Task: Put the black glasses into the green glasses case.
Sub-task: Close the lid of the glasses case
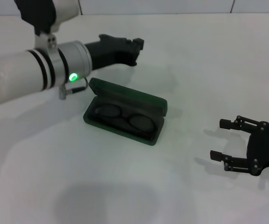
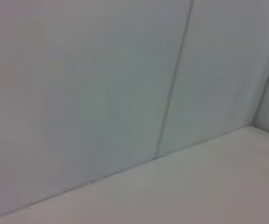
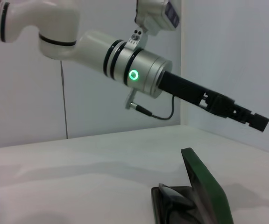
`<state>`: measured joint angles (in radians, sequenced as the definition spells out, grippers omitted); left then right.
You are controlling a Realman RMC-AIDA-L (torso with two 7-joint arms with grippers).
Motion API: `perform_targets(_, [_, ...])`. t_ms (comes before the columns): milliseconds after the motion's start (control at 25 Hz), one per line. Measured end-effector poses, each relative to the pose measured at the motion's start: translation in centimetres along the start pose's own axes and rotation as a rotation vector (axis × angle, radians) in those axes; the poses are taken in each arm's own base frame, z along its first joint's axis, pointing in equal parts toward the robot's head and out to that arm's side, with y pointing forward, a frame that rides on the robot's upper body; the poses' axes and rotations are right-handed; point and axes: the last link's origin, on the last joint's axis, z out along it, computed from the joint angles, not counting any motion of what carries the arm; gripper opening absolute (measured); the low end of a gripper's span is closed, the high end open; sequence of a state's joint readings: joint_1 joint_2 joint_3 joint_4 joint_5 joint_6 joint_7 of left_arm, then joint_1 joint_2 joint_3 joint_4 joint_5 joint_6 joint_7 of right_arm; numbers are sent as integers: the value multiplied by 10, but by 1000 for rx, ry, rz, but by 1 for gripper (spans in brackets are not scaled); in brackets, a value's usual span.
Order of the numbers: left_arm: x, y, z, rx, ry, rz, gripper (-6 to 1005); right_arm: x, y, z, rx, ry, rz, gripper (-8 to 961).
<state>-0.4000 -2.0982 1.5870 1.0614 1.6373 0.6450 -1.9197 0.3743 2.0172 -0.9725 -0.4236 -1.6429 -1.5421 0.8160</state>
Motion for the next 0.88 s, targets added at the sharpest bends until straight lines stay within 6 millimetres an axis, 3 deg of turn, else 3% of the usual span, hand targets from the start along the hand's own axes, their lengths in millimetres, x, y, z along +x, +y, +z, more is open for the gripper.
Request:
perform_targets(160, [-15,9,-1,14,-16,3,51,1,-2,-1,8,8,-3,798])
perform_targets(400, [-37,2,-7,61,-54,-17,52,1,-4,0,16,16,-6,798])
perform_targets(880, [-49,3,-11,67,-76,15,53,2,-5,0,21,21,-8,798])
